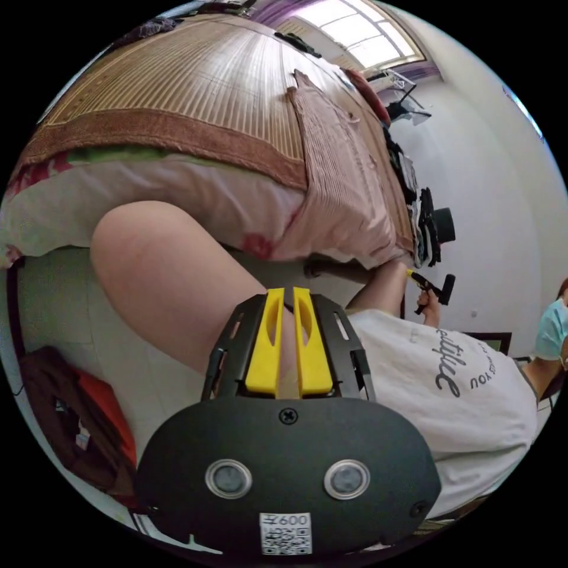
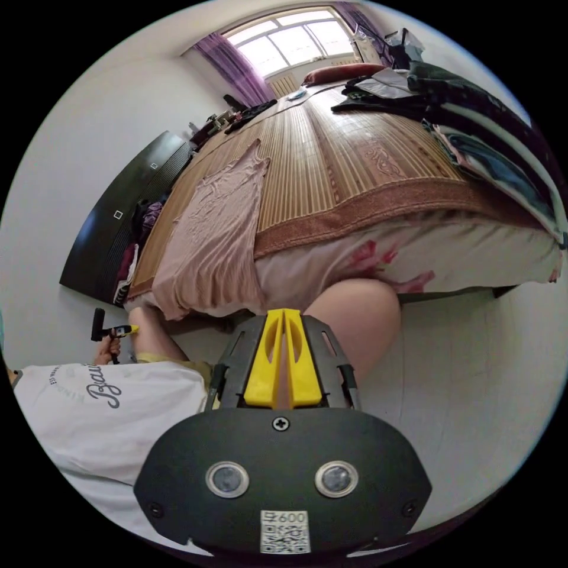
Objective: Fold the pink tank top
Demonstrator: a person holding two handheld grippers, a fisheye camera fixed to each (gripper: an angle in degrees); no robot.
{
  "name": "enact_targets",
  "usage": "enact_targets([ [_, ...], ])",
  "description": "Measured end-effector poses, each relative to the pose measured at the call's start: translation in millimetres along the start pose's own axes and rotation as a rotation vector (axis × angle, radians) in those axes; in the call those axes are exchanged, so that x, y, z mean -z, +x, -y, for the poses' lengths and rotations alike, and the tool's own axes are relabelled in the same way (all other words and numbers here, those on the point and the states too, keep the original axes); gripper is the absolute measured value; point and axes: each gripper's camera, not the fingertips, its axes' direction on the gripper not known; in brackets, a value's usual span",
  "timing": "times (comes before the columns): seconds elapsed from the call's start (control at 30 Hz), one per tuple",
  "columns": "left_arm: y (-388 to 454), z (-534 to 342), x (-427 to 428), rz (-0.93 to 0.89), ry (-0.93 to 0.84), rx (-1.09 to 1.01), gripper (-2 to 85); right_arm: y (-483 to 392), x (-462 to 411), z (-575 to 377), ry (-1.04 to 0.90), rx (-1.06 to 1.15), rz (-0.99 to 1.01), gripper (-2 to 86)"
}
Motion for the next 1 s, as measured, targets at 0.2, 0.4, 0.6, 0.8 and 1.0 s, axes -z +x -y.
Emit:
enact_targets([
  [0.2, 9, 12, -14, 0.121, 0.017, -0.063, 1.0, -39, -47, 18, 0.147, 0.171, 0.005, -0.9],
  [0.4, 27, 113, -46, 0.045, 0.413, -0.310, 0.4, -84, -173, 91, 0.012, 0.396, 0.085, -0.9],
  [0.6, 18, 228, -90, 0.153, 0.375, -0.363, 0.3, -76, -197, 156, 0.134, 0.482, -0.026, -0.9],
  [0.8, -13, 364, -142, 0.253, 0.322, -0.375, 0.3, -54, -287, 286, 0.134, 0.527, -0.039, -0.9],
  [1.0, -30, 474, -208, 0.427, 0.271, -0.515, 0.2, -37, -400, 416, 0.093, 0.520, -0.050, -0.9],
])
